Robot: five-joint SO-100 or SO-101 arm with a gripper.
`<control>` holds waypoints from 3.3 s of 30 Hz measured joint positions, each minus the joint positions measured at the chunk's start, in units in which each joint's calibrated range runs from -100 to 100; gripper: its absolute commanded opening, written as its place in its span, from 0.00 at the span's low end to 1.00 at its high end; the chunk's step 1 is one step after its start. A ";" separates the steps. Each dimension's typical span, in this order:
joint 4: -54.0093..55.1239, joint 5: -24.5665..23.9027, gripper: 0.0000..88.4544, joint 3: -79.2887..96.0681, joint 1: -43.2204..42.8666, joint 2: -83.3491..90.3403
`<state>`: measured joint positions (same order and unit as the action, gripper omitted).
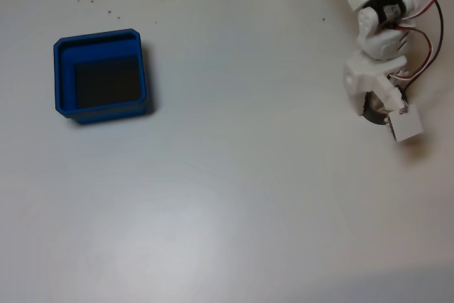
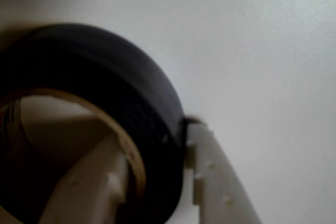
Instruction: Pick the black tape roll and drop it in the blue box
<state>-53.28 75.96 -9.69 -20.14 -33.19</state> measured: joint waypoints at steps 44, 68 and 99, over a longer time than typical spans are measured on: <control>-8.21 0.00 0.01 0.00 1.09 12.53; -8.46 0.00 0.01 0.00 7.22 19.14; -8.70 0.00 0.01 -1.61 24.94 19.14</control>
<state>-61.99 75.96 -11.30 4.80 -14.06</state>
